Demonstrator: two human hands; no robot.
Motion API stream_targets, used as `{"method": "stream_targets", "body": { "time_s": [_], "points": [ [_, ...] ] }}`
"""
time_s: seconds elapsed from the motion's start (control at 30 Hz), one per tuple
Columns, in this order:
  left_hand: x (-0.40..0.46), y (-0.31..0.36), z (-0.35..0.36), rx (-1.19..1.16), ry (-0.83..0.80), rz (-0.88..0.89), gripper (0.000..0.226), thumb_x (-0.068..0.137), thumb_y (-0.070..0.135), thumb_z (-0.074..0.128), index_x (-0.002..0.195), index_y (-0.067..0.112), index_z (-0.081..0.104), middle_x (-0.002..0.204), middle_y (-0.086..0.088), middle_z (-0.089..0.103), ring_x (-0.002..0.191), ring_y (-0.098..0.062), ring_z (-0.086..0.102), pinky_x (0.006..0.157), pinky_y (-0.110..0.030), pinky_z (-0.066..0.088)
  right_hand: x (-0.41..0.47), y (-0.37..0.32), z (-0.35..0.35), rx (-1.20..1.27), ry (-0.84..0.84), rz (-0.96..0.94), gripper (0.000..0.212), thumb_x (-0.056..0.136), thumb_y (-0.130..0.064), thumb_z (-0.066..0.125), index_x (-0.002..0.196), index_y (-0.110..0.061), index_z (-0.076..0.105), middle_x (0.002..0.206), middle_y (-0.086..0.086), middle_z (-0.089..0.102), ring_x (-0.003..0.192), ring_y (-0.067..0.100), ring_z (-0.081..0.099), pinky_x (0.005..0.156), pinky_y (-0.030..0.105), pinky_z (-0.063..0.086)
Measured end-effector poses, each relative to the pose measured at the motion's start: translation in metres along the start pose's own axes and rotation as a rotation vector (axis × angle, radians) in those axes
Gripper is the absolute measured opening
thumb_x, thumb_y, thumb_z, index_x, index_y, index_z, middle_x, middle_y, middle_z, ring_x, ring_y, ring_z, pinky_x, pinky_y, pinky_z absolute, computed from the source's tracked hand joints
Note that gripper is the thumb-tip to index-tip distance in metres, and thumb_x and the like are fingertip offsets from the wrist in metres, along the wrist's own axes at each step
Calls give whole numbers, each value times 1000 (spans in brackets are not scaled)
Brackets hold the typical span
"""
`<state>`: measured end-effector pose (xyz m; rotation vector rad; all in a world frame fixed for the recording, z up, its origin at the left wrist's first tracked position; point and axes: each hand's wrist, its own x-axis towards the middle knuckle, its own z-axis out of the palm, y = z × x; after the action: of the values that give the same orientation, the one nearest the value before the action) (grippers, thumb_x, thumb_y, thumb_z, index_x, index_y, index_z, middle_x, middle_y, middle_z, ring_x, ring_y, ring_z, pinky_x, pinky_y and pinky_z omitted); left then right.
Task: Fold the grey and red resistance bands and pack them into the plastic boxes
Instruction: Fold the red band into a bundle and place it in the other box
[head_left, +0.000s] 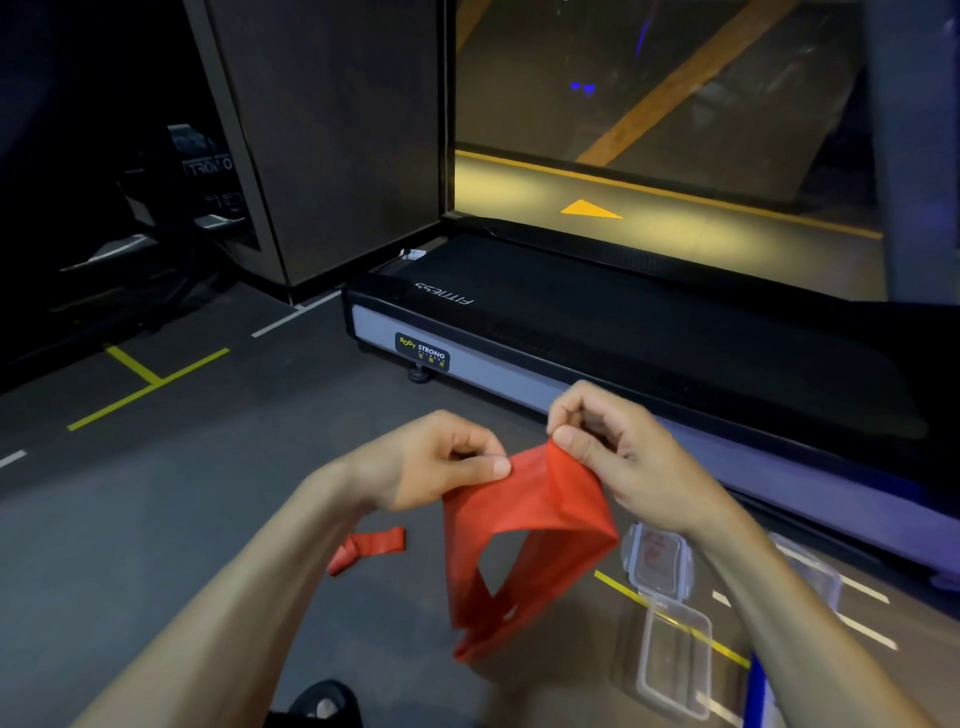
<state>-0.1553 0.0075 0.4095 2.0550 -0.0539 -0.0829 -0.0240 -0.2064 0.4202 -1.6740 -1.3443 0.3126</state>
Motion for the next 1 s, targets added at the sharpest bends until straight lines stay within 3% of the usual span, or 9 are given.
{"method": "stream_targets", "body": {
  "time_s": [0.1,0.23,0.4,0.63,0.77,0.93,1.0],
  "points": [
    [-4,-3,-4,-65,24,9,17,100,18,64,95,4,73,84,2,71,79,-8,61,74,-26,50,0,-1,-6,-17,14,-5,8,101,-23,56,95,-25,60,85,6,59,76,31,55,70,46,46],
    [-2,-1,-5,-81,50,39,10,96,16,68,93,10,75,83,1,74,78,-8,65,73,-25,51,-3,4,-7,-68,11,25,7,101,-23,57,95,-25,60,83,5,60,74,27,55,68,46,46],
    [1,-3,-6,-80,78,65,5,92,22,74,88,20,77,88,-26,69,77,-19,59,72,-39,46,-5,5,-10,-74,21,21,7,101,-23,57,95,-24,60,82,7,59,72,27,54,67,42,45],
    [6,-2,-2,-74,82,54,6,89,22,76,84,23,76,77,-10,66,72,-12,58,70,-27,46,-7,9,-12,-77,18,36,8,102,-21,58,95,-21,61,81,5,59,70,18,53,67,36,44],
    [6,0,-2,-63,85,52,9,93,23,74,88,16,76,83,-16,72,76,-12,60,73,-31,49,-9,11,-13,-84,11,64,11,103,-13,59,95,-19,62,80,3,60,71,10,52,67,28,43],
    [7,4,0,-55,78,17,19,97,22,68,92,6,74,82,-4,73,77,-12,62,72,-32,51,-12,15,-15,-69,23,71,10,104,-15,59,96,-21,61,82,7,60,73,25,54,68,37,45],
    [7,5,1,-44,76,15,19,98,22,67,93,4,73,82,-10,72,76,-13,61,72,-33,50,-13,16,-16,-64,23,73,10,104,-16,58,96,-22,61,82,5,60,72,22,54,68,38,45]
  ]
}}
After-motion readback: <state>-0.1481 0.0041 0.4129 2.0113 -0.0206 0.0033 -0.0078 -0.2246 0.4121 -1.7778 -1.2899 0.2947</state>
